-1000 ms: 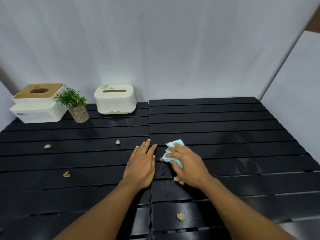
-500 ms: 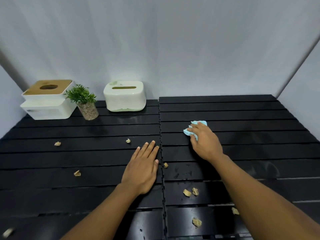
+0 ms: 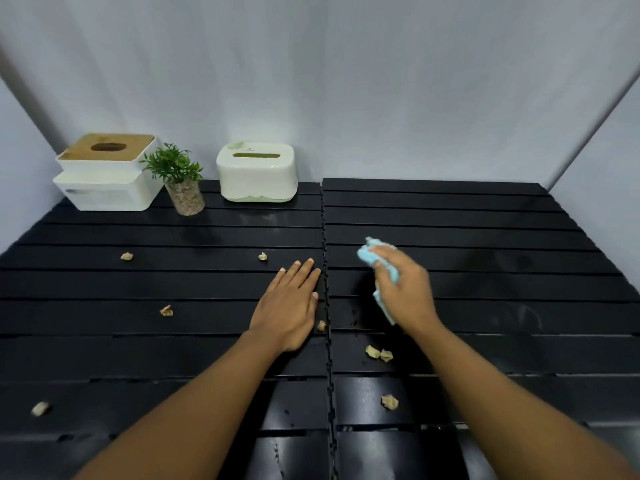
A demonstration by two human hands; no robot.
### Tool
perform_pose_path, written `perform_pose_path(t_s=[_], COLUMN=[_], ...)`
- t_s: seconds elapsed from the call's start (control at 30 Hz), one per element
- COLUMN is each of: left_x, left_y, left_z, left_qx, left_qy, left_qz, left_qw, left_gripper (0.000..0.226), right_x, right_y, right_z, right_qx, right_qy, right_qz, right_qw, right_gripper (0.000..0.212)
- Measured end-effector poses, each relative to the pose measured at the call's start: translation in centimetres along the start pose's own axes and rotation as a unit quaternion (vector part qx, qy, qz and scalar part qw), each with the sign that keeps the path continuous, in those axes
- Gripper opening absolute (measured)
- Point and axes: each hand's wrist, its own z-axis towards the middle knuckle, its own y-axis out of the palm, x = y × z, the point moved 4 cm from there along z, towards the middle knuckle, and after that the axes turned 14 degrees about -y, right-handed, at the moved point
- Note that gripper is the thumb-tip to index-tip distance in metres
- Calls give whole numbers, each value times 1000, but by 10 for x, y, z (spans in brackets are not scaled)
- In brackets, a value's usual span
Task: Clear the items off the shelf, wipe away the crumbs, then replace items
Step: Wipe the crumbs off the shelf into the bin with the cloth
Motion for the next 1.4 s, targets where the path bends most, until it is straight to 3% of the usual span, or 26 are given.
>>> perform_pose_path(t_s=[0.07, 0.17, 0.4, 0.5, 0.6, 0.73, 0.87, 0.97, 1.07, 1.2, 1.4], left_x=[0, 0, -2, -2, -2, -3, 1, 15, 18, 21, 29], left_y=[0, 0, 5, 3, 2, -2, -5, 3, 8, 5, 2], left_z=[-2, 0, 3, 3, 3, -2, -26, -55, -65, -67, -75], left_qx=[2, 7, 10, 4, -9, -26, -17, -18, -15, -16, -18], left_qy=[-2, 0, -2, 2, 2, -6, -11, 4, 3, -1, -15], left_qz=[-4, 0, 3, -5, -12, -23, -47, -37, -17, -6, -11], left_qw=[1000, 1000, 1000, 1000, 1000, 999, 999, 999, 1000, 1000, 1000], left_gripper=[50, 50, 50, 50, 49, 48, 51, 67, 68, 66, 55], right_x=[22, 51, 10, -18, -35, -39, -13, 9, 21, 18, -45], right_y=[-17, -17, 18, 27, 35, -2, -89, -152, -190, -170, -61], right_z=[15, 23, -8, -32, -47, -32, -29, -62, -114, -144, -137], right_qx=[13, -123, -270, -267, -274, -175, -47, -30, -33, -52, -100], right_qy=[27, 31, -104, -132, -98, -12, 68, 126, 180, 168, 120], right_qz=[-111, -255, -216, -154, -60, -2, -98, -214, -269, -325, -289], right_qw=[993, 959, 932, 942, 955, 985, 992, 968, 946, 929, 945], right_gripper=[28, 31, 33, 29, 27, 27, 26, 27, 30, 33, 35])
